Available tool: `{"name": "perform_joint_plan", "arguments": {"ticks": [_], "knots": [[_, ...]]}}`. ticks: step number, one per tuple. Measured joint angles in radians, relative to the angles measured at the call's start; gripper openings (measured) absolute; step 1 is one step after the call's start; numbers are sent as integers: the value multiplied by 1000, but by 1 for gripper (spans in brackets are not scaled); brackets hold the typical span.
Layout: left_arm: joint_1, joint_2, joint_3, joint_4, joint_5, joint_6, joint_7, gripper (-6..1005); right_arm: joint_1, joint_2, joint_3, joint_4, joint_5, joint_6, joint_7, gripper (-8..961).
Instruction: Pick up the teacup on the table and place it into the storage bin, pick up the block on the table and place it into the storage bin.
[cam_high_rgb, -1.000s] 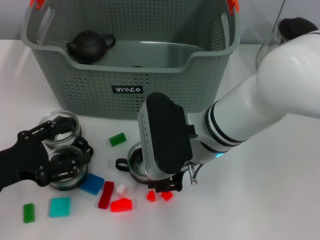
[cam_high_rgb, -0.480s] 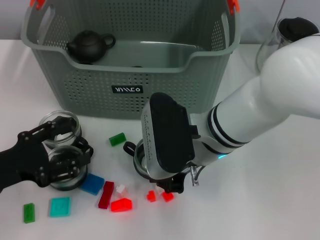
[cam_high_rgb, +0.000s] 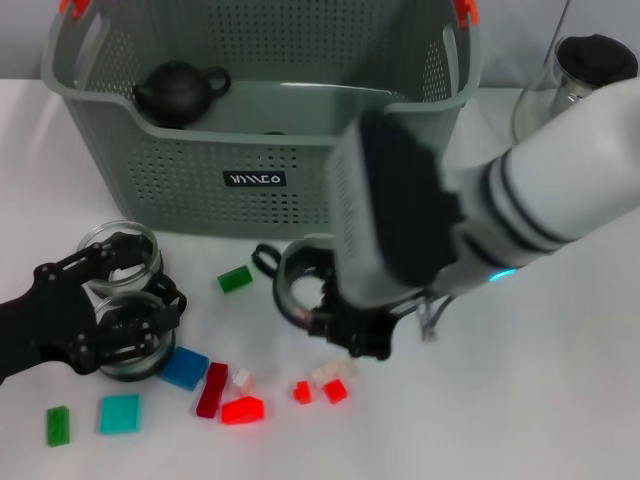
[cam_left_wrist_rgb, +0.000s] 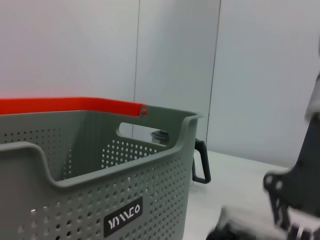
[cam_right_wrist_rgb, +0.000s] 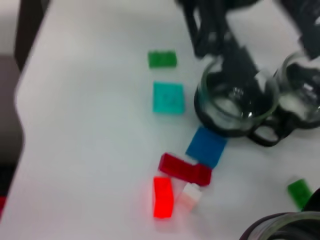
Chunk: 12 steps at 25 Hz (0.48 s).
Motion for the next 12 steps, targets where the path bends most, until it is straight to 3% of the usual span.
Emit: {"name": "perform_joint_plan", "arguments": {"ticks": [6, 12], "knots": [[0, 0, 0, -1, 0, -4, 16, 882, -71, -3, 191, -162, 57, -197, -12, 61], [-4, 0, 0, -2, 0, -6, 20, 880, -71, -4, 444, -207, 200, -373, -59, 61]]}}
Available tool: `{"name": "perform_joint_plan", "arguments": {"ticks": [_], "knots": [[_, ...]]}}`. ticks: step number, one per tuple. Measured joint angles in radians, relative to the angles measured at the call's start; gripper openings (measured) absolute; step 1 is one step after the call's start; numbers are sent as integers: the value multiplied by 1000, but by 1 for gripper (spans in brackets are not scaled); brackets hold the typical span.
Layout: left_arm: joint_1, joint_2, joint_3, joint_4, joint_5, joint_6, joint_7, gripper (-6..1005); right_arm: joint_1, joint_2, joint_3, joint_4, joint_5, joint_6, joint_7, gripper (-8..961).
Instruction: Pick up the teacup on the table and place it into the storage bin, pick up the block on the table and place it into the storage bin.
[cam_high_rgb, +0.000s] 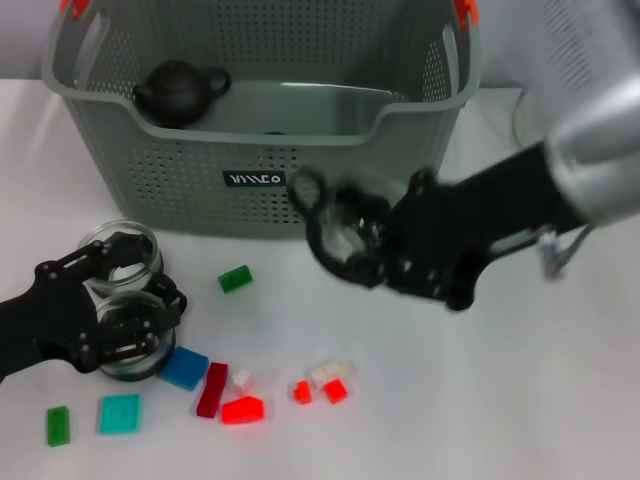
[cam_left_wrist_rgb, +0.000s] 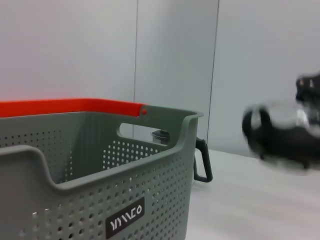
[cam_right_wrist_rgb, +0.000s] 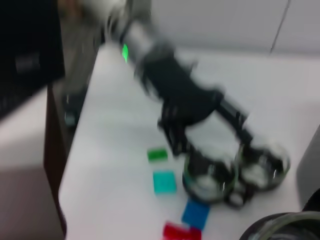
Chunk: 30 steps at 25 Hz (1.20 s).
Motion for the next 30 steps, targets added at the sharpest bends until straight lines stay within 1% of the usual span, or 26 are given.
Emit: {"name": "perform_joint_plan", "arguments": {"ticks": [2, 5, 7, 9, 11, 13, 16, 18, 21, 24, 28, 30], "knots": [[-3, 0, 0, 0, 0, -2, 0, 880, 7, -2, 110, -7, 63, -44, -15, 61], [-7, 0, 0, -2, 0, -3, 1, 880, 25, -8, 251, -11, 125, -64, -15, 61], [-10, 0, 0, -5, 0, -6, 2, 879, 35, -5, 322, -10, 138, -35, 4, 61], [-12, 0, 0, -9, 0, -8, 2, 879, 40, -1, 357, 0, 141, 36, 52, 60], [-13, 0, 0, -13, 0, -9, 2, 879, 47, -1, 361, 33, 134, 155, 148, 60], [-16, 0, 0, -14, -1, -10, 2, 878, 68, -7, 355, 90, 126, 235, 215, 60], [-19, -1, 1, -16, -1, -9, 3, 878, 131, -20, 355, 189, 92, 298, 266, 60], [-21, -3, 1, -24, -1, -10, 4, 877, 176, -23, 352, 247, 33, 343, 296, 60], [-21, -3, 1, -36, -2, -20, 7, 877, 259, -17, 347, 354, -87, 413, 315, 61], [-22, -3, 0, -49, -2, -30, 8, 876, 342, -10, 333, 483, -171, 476, 307, 61], [-22, -4, 0, -70, -2, -48, 24, 876, 446, -11, 271, 666, -260, 594, 304, 61], [-23, -6, 1, -74, -2, -51, 28, 875, 489, -11, 244, 736, -298, 641, 304, 61]]}}
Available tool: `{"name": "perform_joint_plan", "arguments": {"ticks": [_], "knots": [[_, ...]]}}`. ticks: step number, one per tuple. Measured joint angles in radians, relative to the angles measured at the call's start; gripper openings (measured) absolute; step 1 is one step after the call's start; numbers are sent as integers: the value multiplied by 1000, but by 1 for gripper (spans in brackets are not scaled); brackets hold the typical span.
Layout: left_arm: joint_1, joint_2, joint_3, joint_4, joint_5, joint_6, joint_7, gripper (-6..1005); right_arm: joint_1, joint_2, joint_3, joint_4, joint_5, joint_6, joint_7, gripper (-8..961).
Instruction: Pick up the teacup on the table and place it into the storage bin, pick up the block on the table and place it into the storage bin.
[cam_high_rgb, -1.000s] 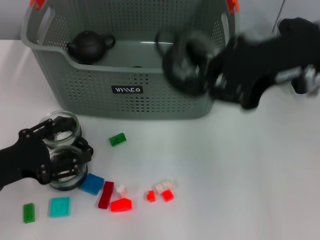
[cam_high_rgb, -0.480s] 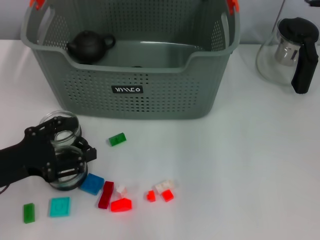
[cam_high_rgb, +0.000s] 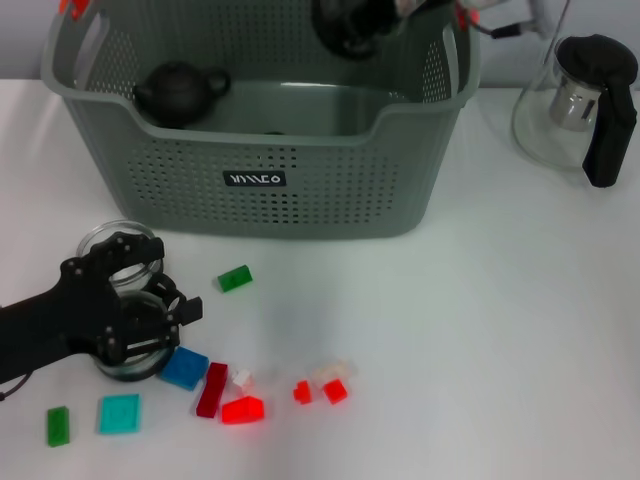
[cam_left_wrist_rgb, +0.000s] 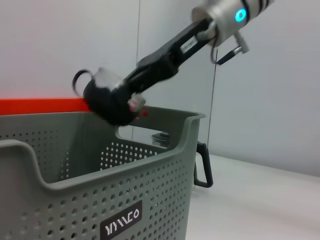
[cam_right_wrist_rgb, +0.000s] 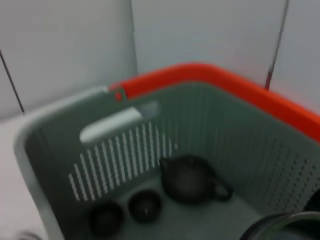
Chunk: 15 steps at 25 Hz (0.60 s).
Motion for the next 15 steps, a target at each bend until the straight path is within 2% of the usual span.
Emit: {"name": "perform_joint_plan", "arguments": {"ticks": [7, 15], "knots": [[-2, -2, 0, -2, 0, 0, 1, 874, 96, 13, -87, 151, -66, 142, 9, 61], [-4, -5, -1, -4, 0, 0, 2, 873, 112, 20, -154, 252, -52, 258, 15, 60]]}}
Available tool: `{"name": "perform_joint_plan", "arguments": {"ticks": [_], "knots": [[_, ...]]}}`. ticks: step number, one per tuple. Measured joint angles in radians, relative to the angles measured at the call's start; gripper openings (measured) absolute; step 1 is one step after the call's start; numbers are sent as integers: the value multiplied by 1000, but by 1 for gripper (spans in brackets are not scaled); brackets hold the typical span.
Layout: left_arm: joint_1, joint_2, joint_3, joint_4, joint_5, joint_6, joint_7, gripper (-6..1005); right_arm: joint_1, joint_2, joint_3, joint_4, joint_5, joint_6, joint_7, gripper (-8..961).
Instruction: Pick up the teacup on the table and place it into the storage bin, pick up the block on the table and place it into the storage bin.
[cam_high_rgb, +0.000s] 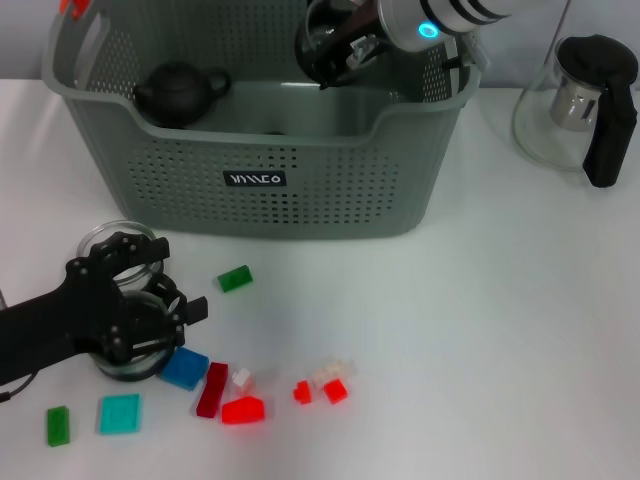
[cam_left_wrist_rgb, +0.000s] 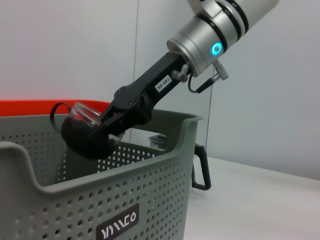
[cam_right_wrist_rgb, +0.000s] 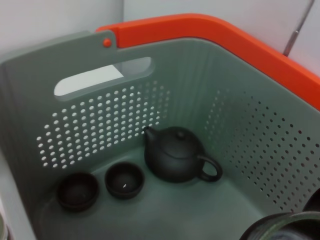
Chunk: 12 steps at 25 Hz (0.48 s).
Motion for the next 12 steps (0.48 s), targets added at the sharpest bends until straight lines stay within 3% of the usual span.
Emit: {"name": "perform_joint_plan", "arguments": {"ticks": [12], "knots": [[-7, 0, 4, 0, 0, 0, 0, 871, 3, -1, -25, 60, 45, 45, 1, 60]]}}
